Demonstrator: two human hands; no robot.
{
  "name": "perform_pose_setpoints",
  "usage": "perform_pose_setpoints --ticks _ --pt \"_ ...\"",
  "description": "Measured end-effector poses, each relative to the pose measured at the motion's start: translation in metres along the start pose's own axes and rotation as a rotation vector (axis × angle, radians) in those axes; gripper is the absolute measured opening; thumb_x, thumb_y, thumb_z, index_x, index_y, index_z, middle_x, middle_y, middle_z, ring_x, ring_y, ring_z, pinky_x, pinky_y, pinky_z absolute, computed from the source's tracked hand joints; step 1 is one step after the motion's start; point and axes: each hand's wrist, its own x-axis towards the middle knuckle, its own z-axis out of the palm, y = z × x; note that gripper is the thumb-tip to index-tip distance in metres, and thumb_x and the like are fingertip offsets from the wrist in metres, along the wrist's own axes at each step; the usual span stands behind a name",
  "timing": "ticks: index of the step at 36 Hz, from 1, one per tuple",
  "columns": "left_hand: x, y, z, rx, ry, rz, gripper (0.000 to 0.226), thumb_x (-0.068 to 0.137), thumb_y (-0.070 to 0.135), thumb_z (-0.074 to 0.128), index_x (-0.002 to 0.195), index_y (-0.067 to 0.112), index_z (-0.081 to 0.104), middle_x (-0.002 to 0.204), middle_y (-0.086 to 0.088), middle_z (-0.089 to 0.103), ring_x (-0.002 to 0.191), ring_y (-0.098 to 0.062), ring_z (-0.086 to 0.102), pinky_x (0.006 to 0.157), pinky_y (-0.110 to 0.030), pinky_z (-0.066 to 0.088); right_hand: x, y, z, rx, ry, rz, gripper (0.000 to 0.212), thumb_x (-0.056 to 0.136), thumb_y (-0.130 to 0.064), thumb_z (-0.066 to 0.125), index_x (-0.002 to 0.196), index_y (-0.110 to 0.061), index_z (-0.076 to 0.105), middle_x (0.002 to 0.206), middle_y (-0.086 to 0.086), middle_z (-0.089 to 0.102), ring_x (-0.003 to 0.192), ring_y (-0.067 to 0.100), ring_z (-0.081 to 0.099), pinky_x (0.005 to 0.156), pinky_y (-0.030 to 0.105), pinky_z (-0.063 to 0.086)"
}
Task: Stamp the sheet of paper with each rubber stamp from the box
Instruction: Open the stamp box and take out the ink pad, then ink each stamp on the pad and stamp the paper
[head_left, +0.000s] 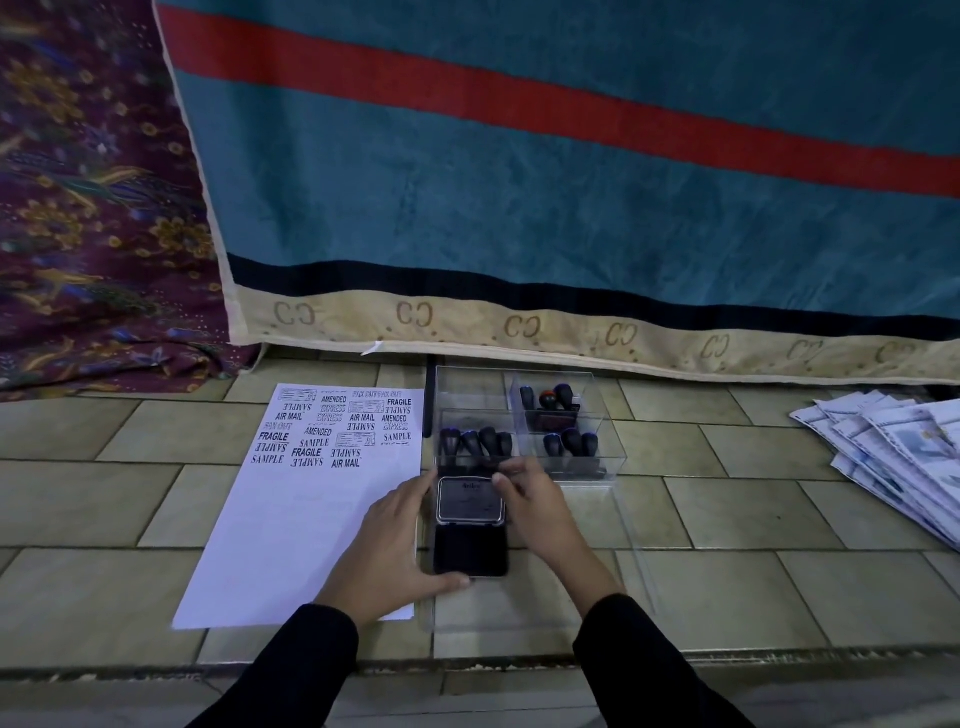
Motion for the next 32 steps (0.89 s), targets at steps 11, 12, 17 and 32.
perform_pose_setpoints --ticks 11,12,17,32 --pt "-0.001 0.001 0.0 0.058 -0.024 0.003 0.122 0.056 0.071 0.07 0.148 0.034 -0.001 0.148 0.014 0.026 0.134 -0.01 0.02 0.109 -0.024 0.022 -0.003 0.006 0.006 -0.222 0.037 -0.046 0.023 0.096 -0.014 0.047 0.114 -0.008 0.061 0.107 0.009 0.068 0.088 0.016 0.061 0.073 0.021 0.046" --pt "-0.001 0.0 0.0 0.062 -0.025 -0.001 0.123 0.056 0.072 0.069 0.149 0.034 -0.002 0.148 0.013 0.026 0.134 -0.01 0.02 0.109 -0.024 0.022 -0.003 0.006 0.005 -0.218 0.041 -0.038 0.022 0.096 -0.013 0.048 0.113 -0.008 0.061 0.107 0.009 0.068 0.089 0.018 0.062 0.075 0.022 0.048" --pt "0.0 0.0 0.001 0.09 -0.035 -0.006 0.119 0.057 0.072 0.067 0.148 0.034 0.0 0.147 0.01 0.029 0.134 -0.011 0.022 0.108 -0.024 0.024 -0.002 0.006 0.003 -0.36 0.007 -0.118 0.018 0.094 -0.01 0.048 0.097 -0.007 0.066 0.103 0.011 0.065 0.085 0.018 0.058 0.069 0.018 0.04" --pt "0.0 -0.001 0.001 0.019 -0.01 -0.018 0.117 0.057 0.071 0.069 0.146 0.04 0.001 0.151 0.014 0.025 0.137 -0.007 0.02 0.111 -0.026 0.024 0.063 -0.034 -0.007 -0.554 0.118 -0.215 0.02 0.092 -0.013 0.051 0.105 -0.002 0.062 0.099 0.017 0.067 0.09 0.029 0.064 0.071 0.032 0.052"
